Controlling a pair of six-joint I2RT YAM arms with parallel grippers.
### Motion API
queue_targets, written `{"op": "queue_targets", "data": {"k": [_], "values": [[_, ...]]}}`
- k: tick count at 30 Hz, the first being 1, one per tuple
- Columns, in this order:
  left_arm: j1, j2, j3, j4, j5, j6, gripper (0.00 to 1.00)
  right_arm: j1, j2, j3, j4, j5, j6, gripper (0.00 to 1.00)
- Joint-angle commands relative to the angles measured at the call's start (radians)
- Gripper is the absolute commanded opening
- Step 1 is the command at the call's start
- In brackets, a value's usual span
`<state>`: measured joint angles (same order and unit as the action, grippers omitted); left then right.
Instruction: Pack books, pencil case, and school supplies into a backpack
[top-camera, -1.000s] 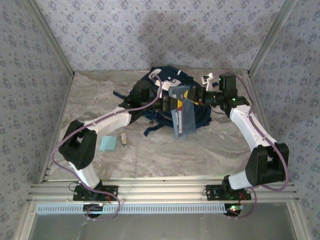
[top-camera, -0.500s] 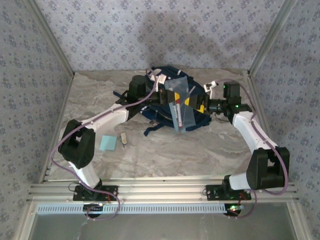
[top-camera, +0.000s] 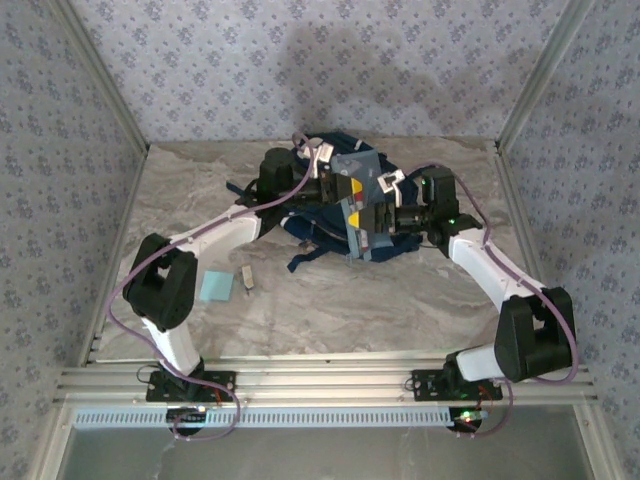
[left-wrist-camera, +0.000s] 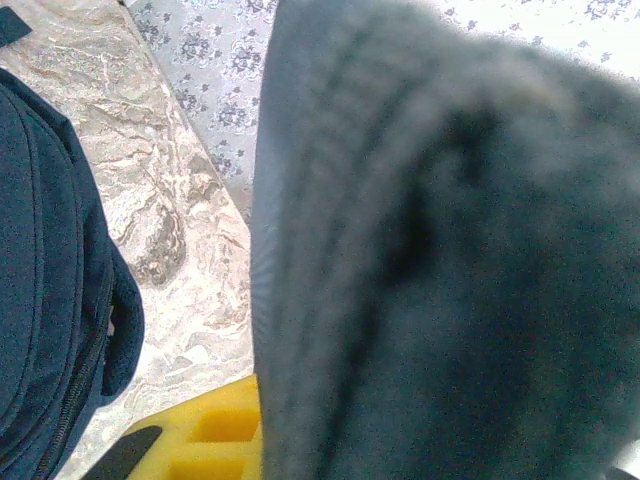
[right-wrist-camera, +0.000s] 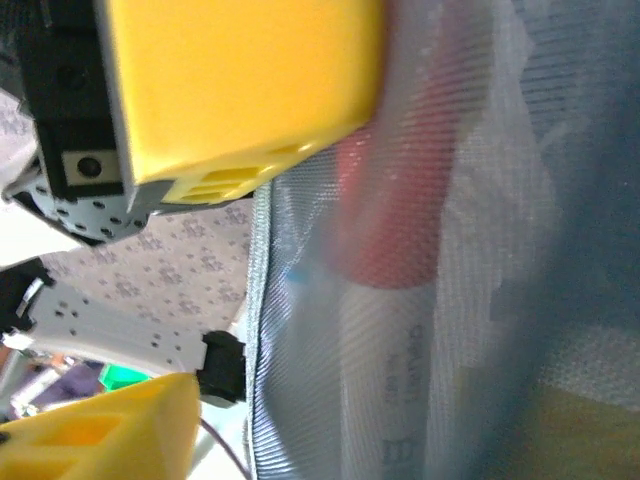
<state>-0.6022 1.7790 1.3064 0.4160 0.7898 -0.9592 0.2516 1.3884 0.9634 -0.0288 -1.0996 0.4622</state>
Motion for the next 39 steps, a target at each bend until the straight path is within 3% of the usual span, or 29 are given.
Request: {"op": "queue_targets", "data": {"k": [1, 5, 7, 15, 16, 21, 26, 31, 36, 39], "values": [[-0.002, 0.005, 0.011, 0.046, -0.002, -0.004, 0.19, 0.013, -0.002, 0.015, 0.019, -0.04, 0.012, 0.52], [-0.002, 0.002, 0.011, 0.037, -0.005, -0.001, 0.23, 0.013, -0.002, 0.019, 0.01, -0.036, 0.013, 0.31], [-0.001, 0.0, 0.01, 0.027, -0.008, 0.004, 0.28, 0.012, -0.002, 0.021, 0.006, -0.035, 0.011, 0.27], [0.004, -0.045, 0.008, -0.125, -0.092, 0.104, 0.96, -0.009, -0.001, 0.021, -0.022, -0.047, 0.006, 0.17], [0.006, -0.053, 0.01, -0.153, -0.108, 0.129, 0.99, -0.014, 0.0, 0.017, -0.023, -0.048, 0.008, 0.17], [0.009, -0.105, 0.04, -0.429, -0.283, 0.329, 0.99, -0.094, -0.012, -0.004, -0.057, -0.032, 0.017, 0.16], [-0.019, -0.088, 0.059, -0.586, -0.446, 0.469, 1.0, -0.258, -0.038, -0.034, -0.182, 0.089, 0.003, 0.17], [-0.084, 0.013, 0.14, -0.701, -0.559, 0.571, 0.99, -0.384, -0.06, -0.074, -0.273, 0.257, 0.01, 0.17], [-0.192, 0.173, 0.335, -0.874, -0.766, 0.733, 0.94, -0.479, -0.091, -0.154, -0.22, 0.283, 0.06, 0.17], [-0.22, 0.289, 0.478, -0.96, -0.807, 0.761, 0.89, -0.512, -0.105, -0.174, -0.22, 0.283, 0.056, 0.17]]}}
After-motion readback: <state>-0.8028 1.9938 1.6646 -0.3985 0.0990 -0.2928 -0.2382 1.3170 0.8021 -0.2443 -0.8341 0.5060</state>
